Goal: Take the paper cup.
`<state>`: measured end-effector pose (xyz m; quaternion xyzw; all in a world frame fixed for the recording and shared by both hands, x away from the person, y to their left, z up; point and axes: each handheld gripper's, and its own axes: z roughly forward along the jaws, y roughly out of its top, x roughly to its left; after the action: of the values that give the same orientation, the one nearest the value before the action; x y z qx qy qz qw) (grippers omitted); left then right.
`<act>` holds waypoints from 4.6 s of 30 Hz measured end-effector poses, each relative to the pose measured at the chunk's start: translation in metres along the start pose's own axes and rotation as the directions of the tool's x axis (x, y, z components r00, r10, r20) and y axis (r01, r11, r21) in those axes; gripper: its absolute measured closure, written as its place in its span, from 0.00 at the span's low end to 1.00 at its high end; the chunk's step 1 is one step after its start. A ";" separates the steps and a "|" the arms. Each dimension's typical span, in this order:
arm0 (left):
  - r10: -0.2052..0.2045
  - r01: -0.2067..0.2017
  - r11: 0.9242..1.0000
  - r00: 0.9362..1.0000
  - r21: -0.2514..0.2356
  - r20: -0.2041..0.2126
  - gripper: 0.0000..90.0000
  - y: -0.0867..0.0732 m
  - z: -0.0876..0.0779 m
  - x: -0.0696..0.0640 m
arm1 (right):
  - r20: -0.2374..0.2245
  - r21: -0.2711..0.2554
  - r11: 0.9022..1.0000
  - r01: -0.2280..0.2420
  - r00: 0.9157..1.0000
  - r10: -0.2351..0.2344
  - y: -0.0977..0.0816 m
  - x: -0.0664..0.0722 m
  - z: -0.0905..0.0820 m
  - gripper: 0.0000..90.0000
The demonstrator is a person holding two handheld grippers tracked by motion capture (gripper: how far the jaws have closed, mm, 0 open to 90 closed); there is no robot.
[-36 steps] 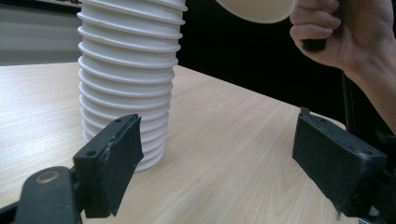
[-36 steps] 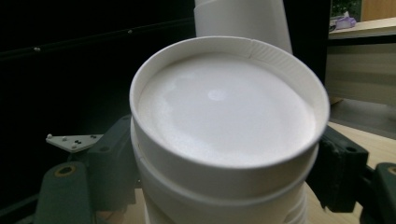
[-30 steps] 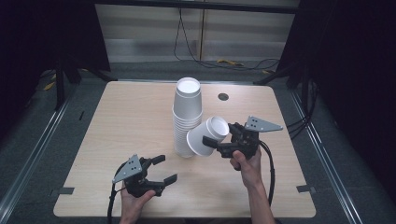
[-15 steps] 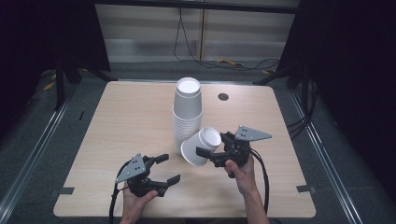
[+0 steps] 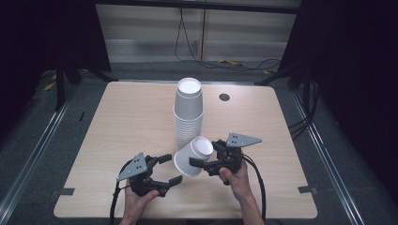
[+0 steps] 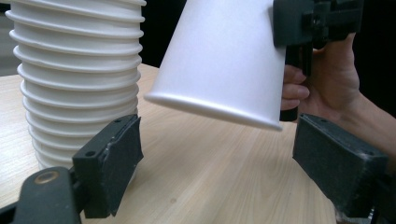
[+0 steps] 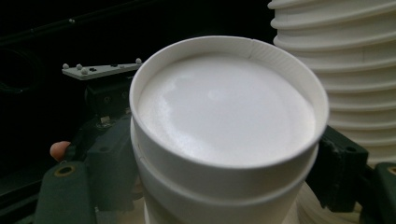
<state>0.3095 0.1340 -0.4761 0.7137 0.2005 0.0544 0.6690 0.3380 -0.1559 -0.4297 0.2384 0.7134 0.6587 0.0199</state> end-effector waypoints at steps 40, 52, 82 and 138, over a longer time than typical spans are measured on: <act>0.016 -0.022 0.995 0.998 0.099 0.055 0.10 0.011 0.025 0.000 | -0.091 0.040 0.999 -0.034 0.995 0.037 -0.014 0.008 0.020 0.24; 0.019 -0.027 0.993 0.998 0.118 0.068 0.16 0.012 0.024 0.001 | -0.096 0.025 0.999 -0.022 0.995 0.024 -0.017 0.009 0.022 0.22; 0.045 -0.051 0.977 0.999 0.208 0.031 0.17 0.012 0.014 0.007 | -0.055 0.024 1.000 -0.017 0.998 0.018 -0.014 0.007 0.009 0.15; 0.242 -0.252 0.779 0.966 0.575 0.095 0.17 0.033 0.038 0.011 | -0.026 0.526 0.832 0.176 0.981 -0.191 -0.003 -0.001 0.009 0.16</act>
<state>0.3398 0.1012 -0.4495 0.9043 0.1069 0.0716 0.4070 0.3410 -0.1477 -0.4338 0.1742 0.8855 0.4299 0.0269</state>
